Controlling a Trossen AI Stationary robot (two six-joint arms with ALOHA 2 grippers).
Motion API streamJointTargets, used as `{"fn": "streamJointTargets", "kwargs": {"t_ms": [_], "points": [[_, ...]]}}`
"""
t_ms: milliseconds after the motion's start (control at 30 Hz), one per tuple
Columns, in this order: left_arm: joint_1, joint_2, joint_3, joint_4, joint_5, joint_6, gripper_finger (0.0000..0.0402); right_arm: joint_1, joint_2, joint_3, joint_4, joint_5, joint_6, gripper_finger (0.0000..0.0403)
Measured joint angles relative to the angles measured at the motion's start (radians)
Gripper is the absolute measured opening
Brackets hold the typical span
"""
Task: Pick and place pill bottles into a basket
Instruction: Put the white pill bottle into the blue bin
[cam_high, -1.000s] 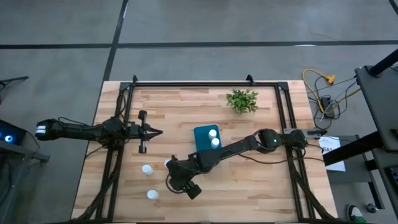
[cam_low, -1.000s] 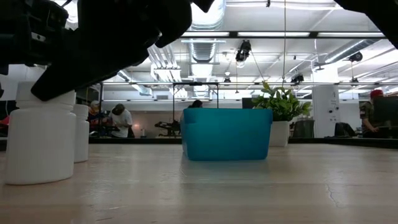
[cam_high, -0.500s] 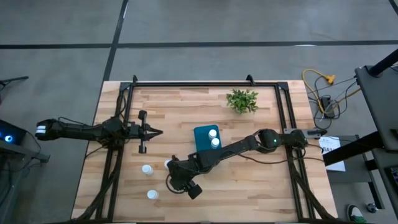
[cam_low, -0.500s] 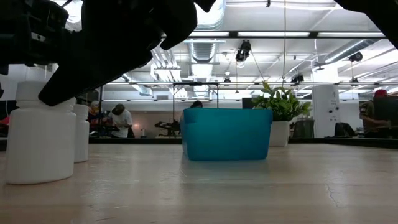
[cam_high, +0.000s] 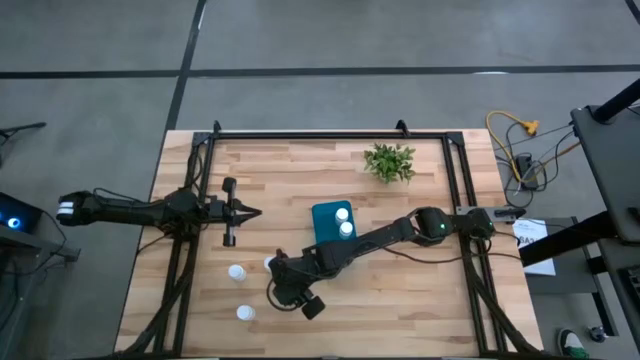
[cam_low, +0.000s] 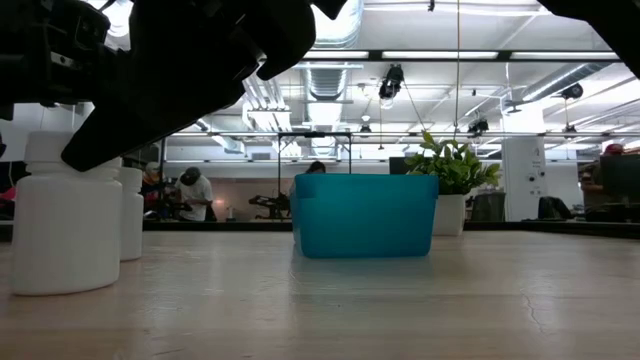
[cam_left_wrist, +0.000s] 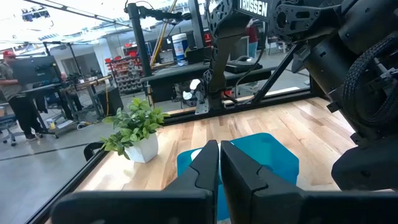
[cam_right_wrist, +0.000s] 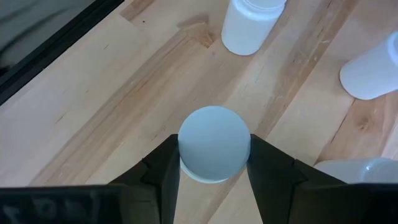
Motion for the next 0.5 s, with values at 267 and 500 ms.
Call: {"fn": "streamJointTargets", "kwargs": {"t_ms": [267,500], "points": [[0.000,0.000,0.000,0.000,0.000,0.000,0.0000,-0.011,0.000,0.060,-0.146,0.004,0.006,0.0143],[0.000,0.000,0.000,0.000,0.000,0.000,0.0000,-0.011,-0.002,0.136,-0.227,0.017,-0.004,0.0143]]}}
